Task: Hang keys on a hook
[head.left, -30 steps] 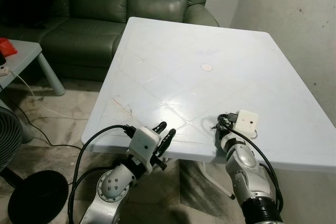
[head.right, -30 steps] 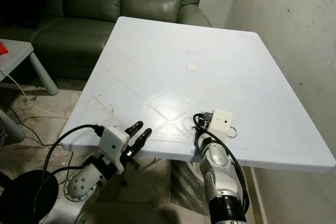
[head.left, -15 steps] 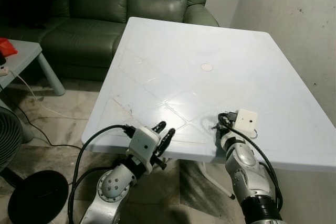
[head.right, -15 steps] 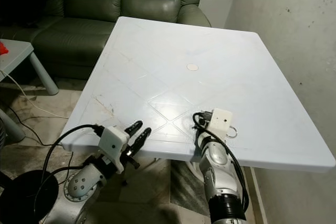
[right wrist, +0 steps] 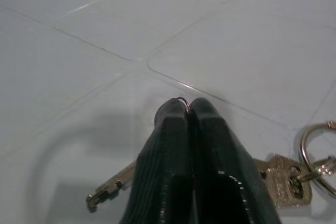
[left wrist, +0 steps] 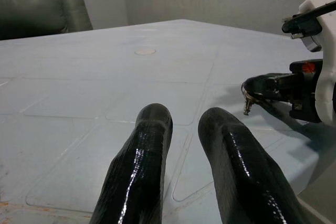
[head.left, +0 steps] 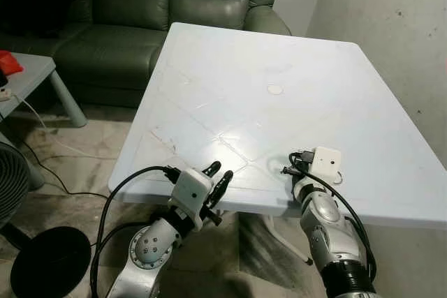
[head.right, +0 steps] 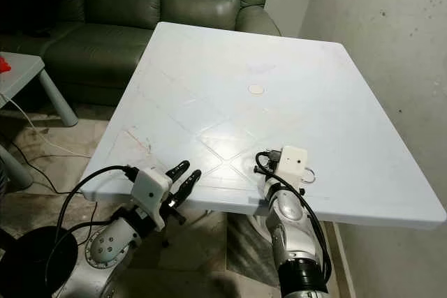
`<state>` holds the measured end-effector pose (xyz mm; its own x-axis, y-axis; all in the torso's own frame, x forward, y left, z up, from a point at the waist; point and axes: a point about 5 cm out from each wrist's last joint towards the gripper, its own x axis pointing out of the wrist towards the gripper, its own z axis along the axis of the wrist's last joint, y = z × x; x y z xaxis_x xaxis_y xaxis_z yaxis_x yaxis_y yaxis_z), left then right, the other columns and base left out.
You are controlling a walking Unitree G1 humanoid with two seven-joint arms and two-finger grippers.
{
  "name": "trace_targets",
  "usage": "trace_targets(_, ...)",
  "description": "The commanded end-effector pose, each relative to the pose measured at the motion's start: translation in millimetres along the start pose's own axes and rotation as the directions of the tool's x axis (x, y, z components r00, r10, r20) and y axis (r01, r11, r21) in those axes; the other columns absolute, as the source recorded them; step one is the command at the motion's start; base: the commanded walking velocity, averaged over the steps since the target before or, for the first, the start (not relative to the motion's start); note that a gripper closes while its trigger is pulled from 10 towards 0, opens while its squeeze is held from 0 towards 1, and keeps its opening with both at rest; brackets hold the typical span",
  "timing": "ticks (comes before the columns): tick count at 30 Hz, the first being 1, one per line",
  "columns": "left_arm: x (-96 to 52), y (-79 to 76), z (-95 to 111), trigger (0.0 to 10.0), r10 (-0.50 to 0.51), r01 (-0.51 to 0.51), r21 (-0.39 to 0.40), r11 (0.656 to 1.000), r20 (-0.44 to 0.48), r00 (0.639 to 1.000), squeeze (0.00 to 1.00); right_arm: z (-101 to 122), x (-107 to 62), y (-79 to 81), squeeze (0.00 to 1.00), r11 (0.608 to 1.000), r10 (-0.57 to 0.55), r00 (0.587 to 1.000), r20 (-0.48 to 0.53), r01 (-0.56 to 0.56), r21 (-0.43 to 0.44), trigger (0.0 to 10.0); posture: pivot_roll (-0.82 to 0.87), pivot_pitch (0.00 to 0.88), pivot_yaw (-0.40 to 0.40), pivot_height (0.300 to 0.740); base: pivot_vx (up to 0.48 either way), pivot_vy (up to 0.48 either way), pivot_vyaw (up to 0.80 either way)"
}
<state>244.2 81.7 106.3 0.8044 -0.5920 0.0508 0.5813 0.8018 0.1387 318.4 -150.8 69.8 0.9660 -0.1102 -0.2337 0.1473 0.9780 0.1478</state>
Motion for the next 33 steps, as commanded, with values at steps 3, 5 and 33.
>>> trace_targets(3,1.3,-2.7,2,10.0,-0.009,0.009,0.008,1.0,0.009,1.0,0.0,2,0.6,-1.0,0.0,1.0,-0.012,1.0,0.007,0.012,-0.006,0.0,-0.01,0.062,-0.07,0.74,0.0,0.0,0.0)
trace_targets(5,1.4,-2.5,2,10.0,-0.008,0.008,0.009,1.0,0.008,1.0,0.0,3,0.2,-1.4,0.0,1.0,-0.018,1.0,0.016,0.018,-0.002,0.0,-0.01,0.061,-0.071,0.74,0.0,0.0,0.0)
trace_targets(33,38.9,88.3,43,10.0,0.355,-0.345,-0.092,0.934,0.134,0.925,0.0,111,6.1,6.5,0.0,0.977,0.103,0.937,0.332,-0.159,0.144,0.0,-0.02,0.043,-0.077,0.74,0.0,0.0,0.0)
